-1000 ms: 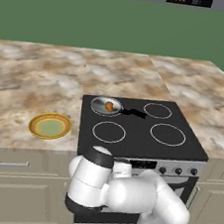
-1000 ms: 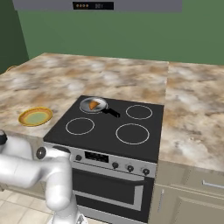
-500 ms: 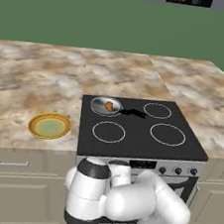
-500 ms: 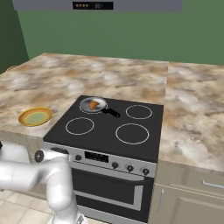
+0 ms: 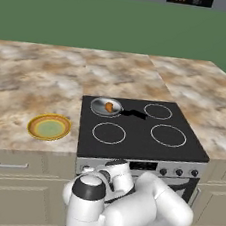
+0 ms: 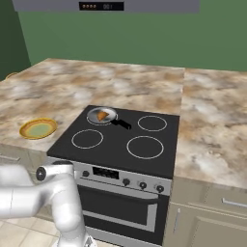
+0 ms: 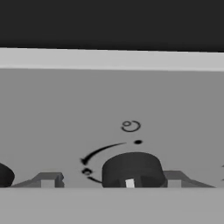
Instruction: Pick the croissant and place it on the pan. Then turn on the stove to warm the croissant.
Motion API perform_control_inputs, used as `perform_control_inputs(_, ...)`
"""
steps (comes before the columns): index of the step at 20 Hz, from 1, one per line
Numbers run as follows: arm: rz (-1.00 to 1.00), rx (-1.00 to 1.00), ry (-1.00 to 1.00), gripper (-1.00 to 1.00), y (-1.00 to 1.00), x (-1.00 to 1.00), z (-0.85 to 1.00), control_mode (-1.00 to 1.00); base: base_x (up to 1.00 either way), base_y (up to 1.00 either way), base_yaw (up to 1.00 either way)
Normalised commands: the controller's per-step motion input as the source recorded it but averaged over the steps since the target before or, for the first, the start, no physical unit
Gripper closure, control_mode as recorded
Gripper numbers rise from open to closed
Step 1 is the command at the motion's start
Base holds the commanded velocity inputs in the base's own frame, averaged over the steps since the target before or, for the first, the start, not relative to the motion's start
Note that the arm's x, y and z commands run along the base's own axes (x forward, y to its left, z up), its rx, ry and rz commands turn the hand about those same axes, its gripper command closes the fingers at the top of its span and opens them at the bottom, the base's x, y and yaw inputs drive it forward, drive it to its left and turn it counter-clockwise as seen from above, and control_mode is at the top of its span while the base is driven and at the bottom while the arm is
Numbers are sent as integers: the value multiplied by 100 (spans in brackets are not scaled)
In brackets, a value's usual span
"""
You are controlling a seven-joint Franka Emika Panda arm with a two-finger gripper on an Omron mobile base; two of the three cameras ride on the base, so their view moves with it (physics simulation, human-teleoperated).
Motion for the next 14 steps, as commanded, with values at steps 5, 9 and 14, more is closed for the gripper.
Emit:
perform_control_inputs(5,47,-33,-5,100,-49,0,6,-100,0,0,0)
perform_control_inputs(9,46,-38,-1,100,-49,0,6,-100,0,0,0)
perform_control_inputs(14,46,-49,3,100,-51,0,1,-100,0,0,0)
